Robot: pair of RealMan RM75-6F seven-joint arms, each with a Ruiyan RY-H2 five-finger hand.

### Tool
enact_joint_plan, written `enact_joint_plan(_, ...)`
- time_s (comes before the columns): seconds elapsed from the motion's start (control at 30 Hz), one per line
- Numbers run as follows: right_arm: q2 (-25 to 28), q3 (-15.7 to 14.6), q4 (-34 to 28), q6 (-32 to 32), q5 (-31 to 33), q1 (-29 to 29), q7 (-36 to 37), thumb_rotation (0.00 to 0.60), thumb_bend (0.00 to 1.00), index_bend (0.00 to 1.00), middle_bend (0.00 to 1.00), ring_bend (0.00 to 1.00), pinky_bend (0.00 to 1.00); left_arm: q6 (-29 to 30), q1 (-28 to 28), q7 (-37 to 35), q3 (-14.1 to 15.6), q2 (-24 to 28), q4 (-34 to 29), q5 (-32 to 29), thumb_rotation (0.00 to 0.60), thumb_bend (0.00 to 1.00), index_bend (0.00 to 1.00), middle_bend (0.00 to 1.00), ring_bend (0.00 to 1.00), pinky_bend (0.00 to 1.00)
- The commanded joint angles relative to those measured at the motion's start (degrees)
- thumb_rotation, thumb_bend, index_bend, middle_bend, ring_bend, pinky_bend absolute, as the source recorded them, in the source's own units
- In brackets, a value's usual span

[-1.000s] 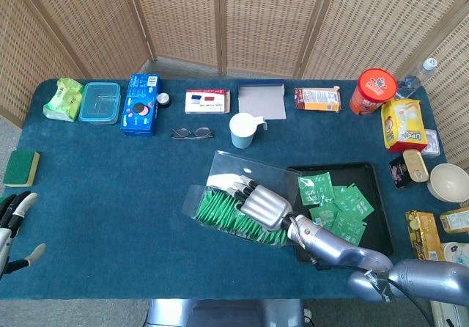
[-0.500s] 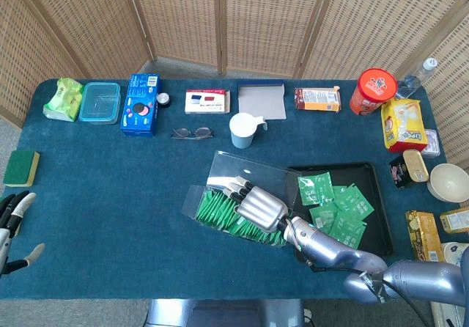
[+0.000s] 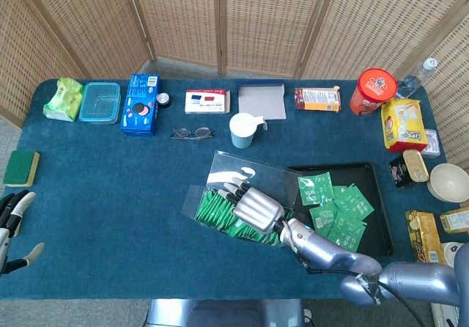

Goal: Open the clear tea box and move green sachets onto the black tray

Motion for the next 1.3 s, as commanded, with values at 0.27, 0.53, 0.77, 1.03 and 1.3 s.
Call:
enact_joint_plan(0.27,-1.8,0.5,0.9,1.7,1.1,-0.3,-1.9,0.600,0.11,0.64,0.13,0.07,0.02,0.1,0.1,-0.3,0.0,0.0,0.3,0.0,0.600,0.22,0.05,0.05,0.00,0.23)
enact_joint_plan(0.53,-2.2,0.6,1.0,2.3,1.6,-0.6,-1.8,0.600,0.18,0.66,0.14,0.09,0.03,0.1,0.1,-0.4,-0.1,-0.1,0.6,-0.1,0.600,0.22,0.05,0.05,0.00,0.22)
enact_joint_plan(0.77,-2.0,0.6,0.9,2.5,1.5,-0.8,-1.2,0.600,0.31,0.67,0.15,0.09,0.03,0.1,0.0,-0.4,-0.1,-0.2,0.6,0.0,0.600,0.22,0.05,0.05,0.00,0.22)
enact_joint_plan(1.03,-1.5,1.0,0.5,3.1,1.3,-1.2,0.1,0.600,0.31,0.70,0.17,0.10,0.03,0.0,-0.1,-0.2,-0.1,-0.3,0.5,0.1,0.600,0.22,0.05,0.04,0.00,0.22)
enact_joint_plan(1.3,0.2,1.4,-0.8,5.0,0.6,-2.5,2.5,0.600,0.31,0.72,0.18,0.11,0.03,-0.1,-0.2,-0.1,-0.2,-0.3,0.4,0.1,0.600,0.22,0.05,0.04,0.00,0.22)
